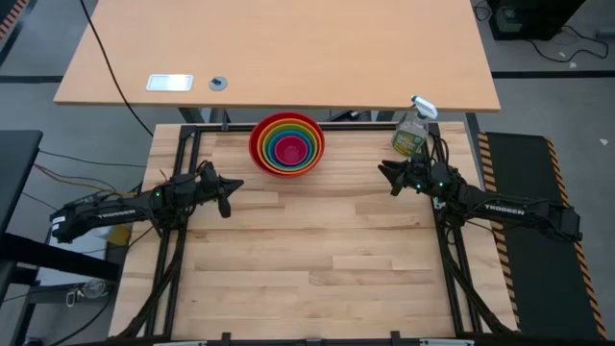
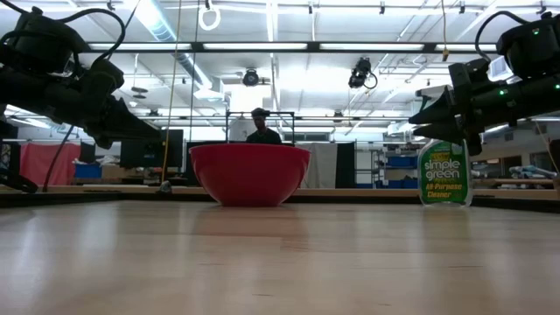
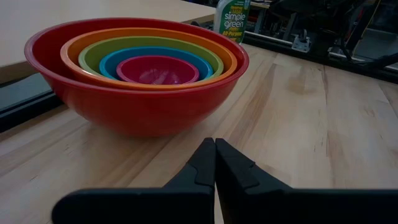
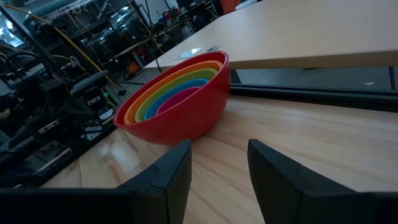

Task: Nest bowls inside each other
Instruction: Return to Home Position

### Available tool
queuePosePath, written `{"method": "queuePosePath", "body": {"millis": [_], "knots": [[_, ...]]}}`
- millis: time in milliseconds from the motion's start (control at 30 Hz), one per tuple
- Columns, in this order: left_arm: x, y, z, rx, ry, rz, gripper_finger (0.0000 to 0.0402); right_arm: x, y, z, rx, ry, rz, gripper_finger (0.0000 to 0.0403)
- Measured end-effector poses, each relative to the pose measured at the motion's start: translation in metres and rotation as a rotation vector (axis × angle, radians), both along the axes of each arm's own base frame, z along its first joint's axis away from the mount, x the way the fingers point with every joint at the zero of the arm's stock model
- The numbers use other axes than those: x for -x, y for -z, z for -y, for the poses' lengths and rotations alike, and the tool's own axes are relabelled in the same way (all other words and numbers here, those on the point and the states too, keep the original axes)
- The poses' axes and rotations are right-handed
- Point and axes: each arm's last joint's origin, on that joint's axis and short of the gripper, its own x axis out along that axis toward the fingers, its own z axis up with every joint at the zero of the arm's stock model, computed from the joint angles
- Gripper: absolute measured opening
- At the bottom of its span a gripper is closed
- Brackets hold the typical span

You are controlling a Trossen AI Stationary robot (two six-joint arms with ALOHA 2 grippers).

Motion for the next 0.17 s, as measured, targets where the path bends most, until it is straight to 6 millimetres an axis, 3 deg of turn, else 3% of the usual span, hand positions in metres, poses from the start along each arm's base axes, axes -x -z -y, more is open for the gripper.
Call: {"method": "queuePosePath", "body": {"millis": [167], "knots": [[0.0000, 0.0000, 0.0000, 0.000, 0.000, 0.000, 0.0007, 0.0000, 0.0001, 0.0000, 0.000, 0.000, -0.001, 0.0164]]}}
